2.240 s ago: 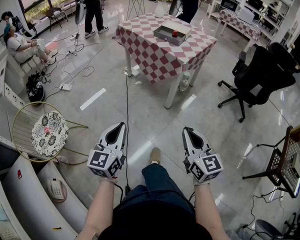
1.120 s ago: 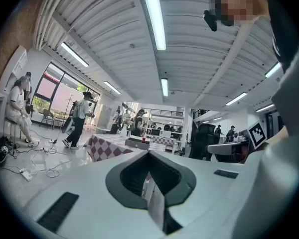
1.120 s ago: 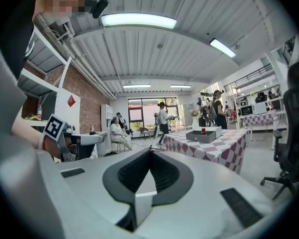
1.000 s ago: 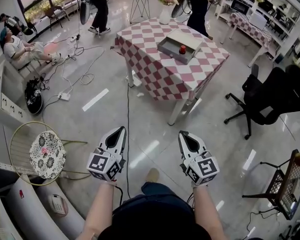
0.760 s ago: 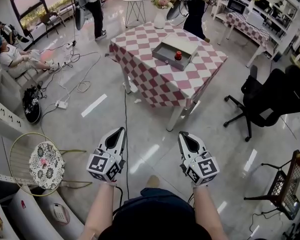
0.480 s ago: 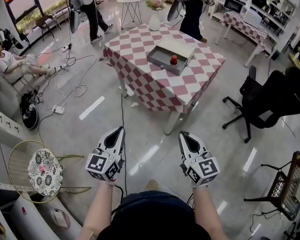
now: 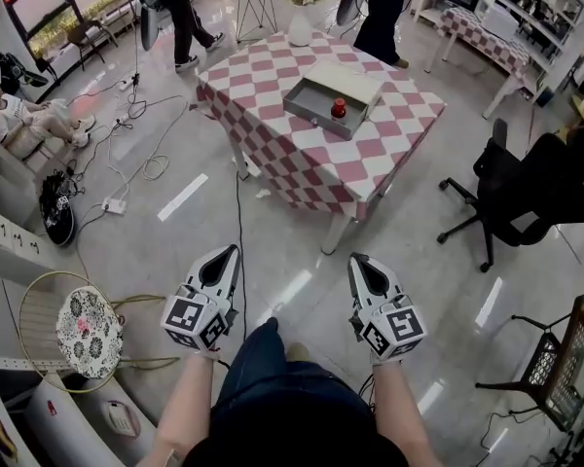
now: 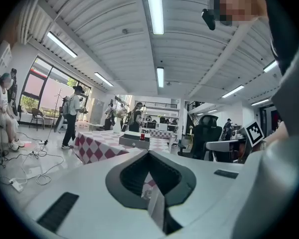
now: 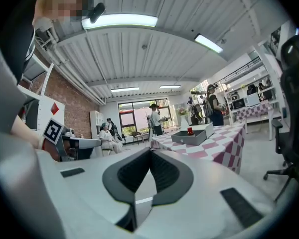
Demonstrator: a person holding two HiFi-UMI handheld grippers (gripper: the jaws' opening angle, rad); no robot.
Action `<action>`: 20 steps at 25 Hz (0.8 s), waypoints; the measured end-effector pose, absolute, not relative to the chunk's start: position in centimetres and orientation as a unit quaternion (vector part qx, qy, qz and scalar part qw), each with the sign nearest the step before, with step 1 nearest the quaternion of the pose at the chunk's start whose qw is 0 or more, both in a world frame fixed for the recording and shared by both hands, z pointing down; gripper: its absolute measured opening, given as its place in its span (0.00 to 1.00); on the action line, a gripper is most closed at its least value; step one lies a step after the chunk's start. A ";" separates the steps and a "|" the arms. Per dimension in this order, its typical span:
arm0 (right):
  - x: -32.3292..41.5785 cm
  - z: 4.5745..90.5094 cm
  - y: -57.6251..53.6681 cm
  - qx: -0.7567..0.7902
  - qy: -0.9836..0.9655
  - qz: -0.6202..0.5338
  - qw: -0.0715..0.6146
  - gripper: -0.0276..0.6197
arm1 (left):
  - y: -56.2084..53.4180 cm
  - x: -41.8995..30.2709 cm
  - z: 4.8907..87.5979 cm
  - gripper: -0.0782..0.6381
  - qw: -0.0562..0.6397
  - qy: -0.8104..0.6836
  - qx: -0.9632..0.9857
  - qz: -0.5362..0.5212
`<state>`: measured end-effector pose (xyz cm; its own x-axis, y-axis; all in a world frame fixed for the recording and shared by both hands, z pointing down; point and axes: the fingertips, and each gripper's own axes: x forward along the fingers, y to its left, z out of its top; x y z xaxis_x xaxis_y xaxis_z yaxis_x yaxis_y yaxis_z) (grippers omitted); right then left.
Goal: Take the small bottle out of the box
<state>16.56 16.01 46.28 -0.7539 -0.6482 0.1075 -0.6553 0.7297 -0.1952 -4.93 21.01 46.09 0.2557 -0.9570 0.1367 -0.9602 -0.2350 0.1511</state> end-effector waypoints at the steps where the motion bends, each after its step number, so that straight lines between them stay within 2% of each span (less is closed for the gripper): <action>1: 16.5 46.3 15.8 0.352 -0.929 0.110 0.015 0.05 | 20.8 -5.1 46.1 0.12 0.103 -0.611 0.785 0.008; 20: 13.9 44.8 5.1 0.396 -0.913 0.097 0.013 0.05 | 7.7 -7.6 45.1 0.12 0.094 -0.565 0.819 -0.021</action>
